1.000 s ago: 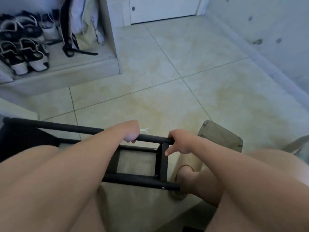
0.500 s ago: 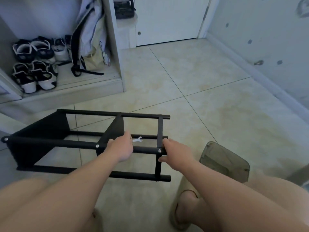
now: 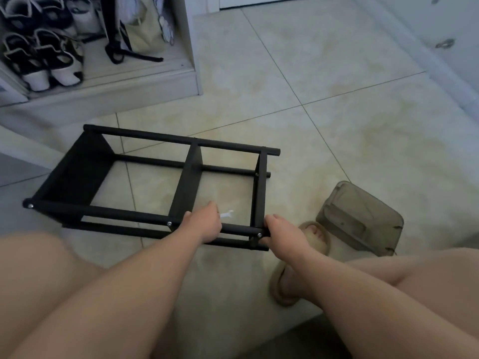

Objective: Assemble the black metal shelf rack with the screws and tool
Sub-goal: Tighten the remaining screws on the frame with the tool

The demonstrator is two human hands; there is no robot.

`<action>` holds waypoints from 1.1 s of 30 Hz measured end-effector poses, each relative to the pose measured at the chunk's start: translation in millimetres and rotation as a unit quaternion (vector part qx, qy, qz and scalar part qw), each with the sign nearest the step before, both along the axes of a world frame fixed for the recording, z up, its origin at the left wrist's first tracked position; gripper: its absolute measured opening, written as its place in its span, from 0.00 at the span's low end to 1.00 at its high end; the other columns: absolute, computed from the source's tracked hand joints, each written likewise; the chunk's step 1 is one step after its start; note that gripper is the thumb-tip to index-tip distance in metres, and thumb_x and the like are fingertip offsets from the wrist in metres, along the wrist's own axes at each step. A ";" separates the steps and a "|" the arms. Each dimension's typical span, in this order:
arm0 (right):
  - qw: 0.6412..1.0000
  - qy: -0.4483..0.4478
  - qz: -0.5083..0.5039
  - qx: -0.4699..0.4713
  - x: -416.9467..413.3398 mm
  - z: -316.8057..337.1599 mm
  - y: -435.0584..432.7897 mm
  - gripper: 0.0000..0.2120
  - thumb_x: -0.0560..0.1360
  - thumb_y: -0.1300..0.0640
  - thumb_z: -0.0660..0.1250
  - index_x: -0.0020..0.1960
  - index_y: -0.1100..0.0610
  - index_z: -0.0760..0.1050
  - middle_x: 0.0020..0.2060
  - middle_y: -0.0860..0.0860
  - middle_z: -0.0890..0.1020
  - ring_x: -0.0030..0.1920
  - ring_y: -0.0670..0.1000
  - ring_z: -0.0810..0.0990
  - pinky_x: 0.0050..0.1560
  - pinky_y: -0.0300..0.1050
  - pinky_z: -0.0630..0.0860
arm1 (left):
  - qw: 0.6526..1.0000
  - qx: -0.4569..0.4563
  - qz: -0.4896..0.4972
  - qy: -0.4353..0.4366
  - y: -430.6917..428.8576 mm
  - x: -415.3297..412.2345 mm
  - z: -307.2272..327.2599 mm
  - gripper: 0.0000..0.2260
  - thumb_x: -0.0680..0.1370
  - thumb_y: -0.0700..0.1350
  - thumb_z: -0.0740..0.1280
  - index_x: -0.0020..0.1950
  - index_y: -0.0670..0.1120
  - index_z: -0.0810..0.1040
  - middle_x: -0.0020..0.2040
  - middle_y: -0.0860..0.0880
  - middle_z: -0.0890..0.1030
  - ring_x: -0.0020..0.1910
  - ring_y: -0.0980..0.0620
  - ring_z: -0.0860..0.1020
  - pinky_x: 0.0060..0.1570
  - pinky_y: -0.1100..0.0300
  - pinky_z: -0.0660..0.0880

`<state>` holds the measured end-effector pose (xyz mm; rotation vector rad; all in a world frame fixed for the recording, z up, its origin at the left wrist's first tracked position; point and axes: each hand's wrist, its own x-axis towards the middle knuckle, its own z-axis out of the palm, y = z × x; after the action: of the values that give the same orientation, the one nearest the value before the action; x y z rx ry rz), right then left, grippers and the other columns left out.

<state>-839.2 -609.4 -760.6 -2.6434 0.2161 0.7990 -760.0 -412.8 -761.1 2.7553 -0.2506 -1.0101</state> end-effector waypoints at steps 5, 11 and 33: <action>0.999 0.032 0.002 0.004 -4.0 -22.2 2.4 0.09 0.80 0.56 0.67 0.57 0.58 0.72 0.55 0.55 0.76 0.55 0.59 0.77 0.54 0.52 0.75 | 0.998 0.008 0.018 0.052 2.7 -4.9 -21.1 0.03 0.82 0.43 0.55 0.53 0.47 0.67 0.47 0.47 0.76 0.47 0.43 0.73 0.49 0.51 0.64; 0.999 0.028 -0.019 0.000 -1.3 -29.5 0.7 0.08 0.80 0.56 0.67 0.57 0.58 0.72 0.55 0.55 0.75 0.56 0.59 0.77 0.53 0.52 0.74 | 0.997 -0.002 0.025 0.068 0.4 0.6 -17.7 0.06 0.82 0.41 0.56 0.56 0.44 0.70 0.48 0.45 0.76 0.48 0.42 0.75 0.48 0.51 0.69; 0.962 -0.005 0.249 -0.110 37.6 -31.9 -30.1 0.64 0.66 0.19 0.61 0.81 0.55 0.30 0.80 0.50 0.31 0.81 0.55 0.33 0.79 0.59 0.41 | 0.983 -0.135 0.098 0.082 -20.5 27.7 -25.6 0.08 0.79 0.40 0.67 0.52 0.48 0.85 0.51 0.46 0.84 0.52 0.47 0.80 0.50 0.60 0.72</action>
<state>-801.6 -639.5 -792.5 -2.9560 -0.4050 0.9577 -732.3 -433.3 -786.6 2.3865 -0.0798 -1.0561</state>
